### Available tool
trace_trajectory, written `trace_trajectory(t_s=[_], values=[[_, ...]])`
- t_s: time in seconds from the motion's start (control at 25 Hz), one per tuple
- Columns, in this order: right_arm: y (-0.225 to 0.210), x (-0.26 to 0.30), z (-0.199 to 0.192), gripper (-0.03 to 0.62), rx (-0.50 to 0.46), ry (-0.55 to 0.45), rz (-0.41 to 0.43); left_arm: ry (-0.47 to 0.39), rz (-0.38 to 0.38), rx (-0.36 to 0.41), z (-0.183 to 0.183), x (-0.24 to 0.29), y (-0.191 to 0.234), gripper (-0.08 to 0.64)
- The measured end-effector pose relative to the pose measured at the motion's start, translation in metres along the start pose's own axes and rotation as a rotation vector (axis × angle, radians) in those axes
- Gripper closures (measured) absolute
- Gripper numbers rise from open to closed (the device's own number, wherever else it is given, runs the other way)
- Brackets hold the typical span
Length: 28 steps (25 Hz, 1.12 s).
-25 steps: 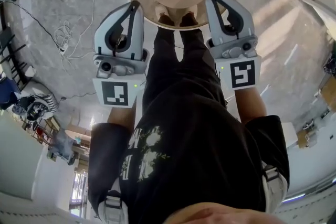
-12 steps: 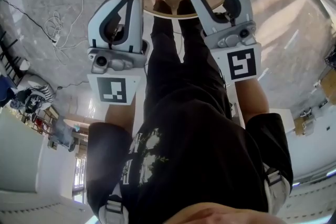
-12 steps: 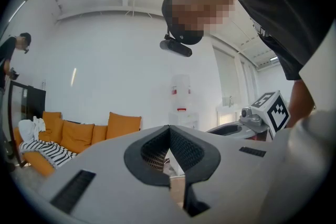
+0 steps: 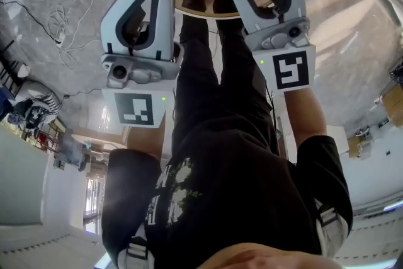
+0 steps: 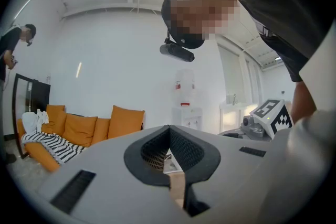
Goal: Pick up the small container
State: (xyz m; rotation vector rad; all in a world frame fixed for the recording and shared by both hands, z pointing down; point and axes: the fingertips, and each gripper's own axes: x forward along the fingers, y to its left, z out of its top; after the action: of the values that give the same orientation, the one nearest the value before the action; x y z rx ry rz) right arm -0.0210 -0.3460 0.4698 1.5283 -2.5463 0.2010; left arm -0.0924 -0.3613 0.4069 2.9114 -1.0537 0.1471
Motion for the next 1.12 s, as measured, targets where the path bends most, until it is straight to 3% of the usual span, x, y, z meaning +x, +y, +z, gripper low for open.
trace_trajectory(t_s=[0.28, 0.68, 1.12], values=[[0.005, 0.021, -0.047, 0.466, -0.066, 0.026, 0.004, 0.021, -0.023, 0.015, -0.048, 0.007, 0.004, 0.552], [0.021, 0.023, -0.101, 0.466, -0.049, 0.049, 0.02, 0.007, -0.047, 0.055, -0.088, 0.01, -0.008, 0.552], [0.024, 0.049, -0.205, 0.465, -0.061, 0.087, 0.037, 0.029, -0.067, 0.028, -0.192, 0.025, -0.009, 0.552]])
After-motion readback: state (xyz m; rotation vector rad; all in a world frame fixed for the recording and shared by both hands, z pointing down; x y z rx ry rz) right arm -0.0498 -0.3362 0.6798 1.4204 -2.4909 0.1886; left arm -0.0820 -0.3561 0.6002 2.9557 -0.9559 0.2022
